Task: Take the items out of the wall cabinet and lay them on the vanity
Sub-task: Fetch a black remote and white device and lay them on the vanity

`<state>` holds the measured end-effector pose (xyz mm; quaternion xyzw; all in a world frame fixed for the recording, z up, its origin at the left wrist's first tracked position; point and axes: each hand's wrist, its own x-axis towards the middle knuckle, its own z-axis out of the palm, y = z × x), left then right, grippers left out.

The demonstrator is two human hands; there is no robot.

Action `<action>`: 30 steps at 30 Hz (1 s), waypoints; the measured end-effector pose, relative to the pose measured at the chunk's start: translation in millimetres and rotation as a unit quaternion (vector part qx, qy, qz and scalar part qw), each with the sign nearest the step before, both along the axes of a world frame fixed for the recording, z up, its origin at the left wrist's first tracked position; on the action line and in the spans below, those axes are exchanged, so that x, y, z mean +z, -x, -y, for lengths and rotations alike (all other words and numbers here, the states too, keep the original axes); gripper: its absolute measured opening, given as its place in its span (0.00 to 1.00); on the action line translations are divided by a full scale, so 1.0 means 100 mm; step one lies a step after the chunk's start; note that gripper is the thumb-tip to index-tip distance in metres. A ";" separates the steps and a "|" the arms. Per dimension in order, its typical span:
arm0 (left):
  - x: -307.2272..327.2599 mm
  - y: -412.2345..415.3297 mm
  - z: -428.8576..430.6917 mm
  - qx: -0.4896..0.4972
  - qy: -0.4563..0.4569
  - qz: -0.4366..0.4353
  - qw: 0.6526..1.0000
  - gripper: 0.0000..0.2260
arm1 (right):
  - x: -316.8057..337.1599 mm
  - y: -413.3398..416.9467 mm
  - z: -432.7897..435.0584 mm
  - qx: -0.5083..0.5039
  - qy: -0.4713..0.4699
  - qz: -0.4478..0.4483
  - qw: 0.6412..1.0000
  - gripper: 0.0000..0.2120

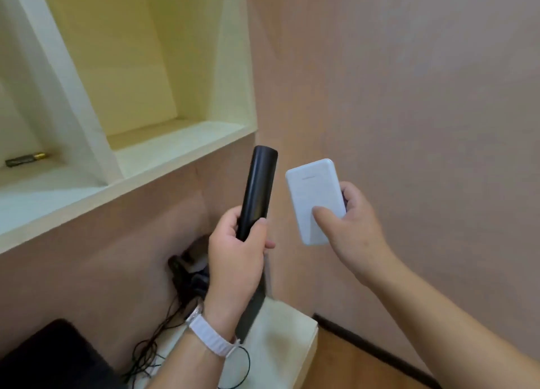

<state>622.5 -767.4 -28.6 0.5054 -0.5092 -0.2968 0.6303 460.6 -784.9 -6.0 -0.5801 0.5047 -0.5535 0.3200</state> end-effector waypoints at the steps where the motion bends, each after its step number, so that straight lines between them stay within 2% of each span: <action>1: -0.08 0.08 -0.02 -0.023 -0.010 -0.002 1.000 0.05 | -0.06 0.09 -0.11 -0.019 -0.011 0.000 1.000 0.10; 9: -0.48 0.93 -0.33 -0.206 -0.099 -0.060 0.972 0.06 | -0.38 0.93 -0.97 -0.183 -0.078 -0.013 0.980 0.09; 17: -0.54 1.71 -1.07 -0.326 -0.119 -0.019 0.938 0.09 | -0.44 1.67 -1.95 -0.289 -0.083 0.028 0.953 0.08; 23: -0.51 2.51 -2.01 -0.391 -0.138 0.002 0.910 0.08 | -0.51 2.27 -3.21 -0.358 -0.092 0.049 0.928 0.09; 30: -0.50 3.48 -3.43 -0.512 -0.228 -0.024 0.828 0.08 | -0.65 2.87 -5.03 -0.476 -0.095 0.085 0.870 0.08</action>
